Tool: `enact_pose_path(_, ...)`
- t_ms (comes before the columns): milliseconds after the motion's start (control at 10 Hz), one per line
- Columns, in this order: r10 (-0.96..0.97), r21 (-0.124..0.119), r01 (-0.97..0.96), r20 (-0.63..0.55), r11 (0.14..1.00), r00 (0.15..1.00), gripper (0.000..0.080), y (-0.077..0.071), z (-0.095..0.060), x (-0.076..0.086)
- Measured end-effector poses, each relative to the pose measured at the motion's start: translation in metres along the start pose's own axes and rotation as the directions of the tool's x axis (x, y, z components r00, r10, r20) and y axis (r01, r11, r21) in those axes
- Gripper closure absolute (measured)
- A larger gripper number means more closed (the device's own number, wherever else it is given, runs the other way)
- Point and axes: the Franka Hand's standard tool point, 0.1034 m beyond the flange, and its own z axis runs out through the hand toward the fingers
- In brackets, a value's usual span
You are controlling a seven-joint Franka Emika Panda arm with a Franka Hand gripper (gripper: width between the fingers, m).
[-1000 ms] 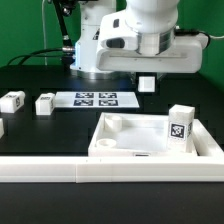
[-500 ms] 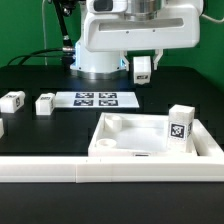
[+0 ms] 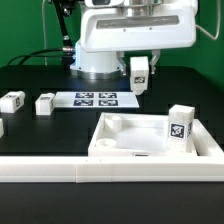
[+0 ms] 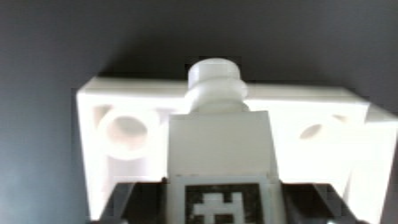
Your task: Assemble square table
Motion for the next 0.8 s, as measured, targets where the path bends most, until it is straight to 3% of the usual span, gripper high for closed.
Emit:
enact_pose_path(100, -0.008, -0.008, 0.007, -0.097, 1.0, 0.995, 0.0512, 0.004, -0.005, 0.017)
enact_pose_path(300, -0.034, -0.033, 0.028, -0.205, 0.999, 0.978, 0.0512, 0.013, -0.006, 0.032)
enact_pose_path(400, -0.059, -0.061, 0.043, -0.295, 0.997, 0.954, 0.0512, 0.022, -0.009, 0.044)
enact_pose_path(600, -0.08, -0.092, 0.047, -0.398, 0.995, 0.914, 0.0512, 0.025, -0.009, 0.042)
enact_pose_path(800, -0.079, -0.092, 0.047, -0.383, 0.995, 0.92, 0.0512, 0.026, -0.005, 0.04)
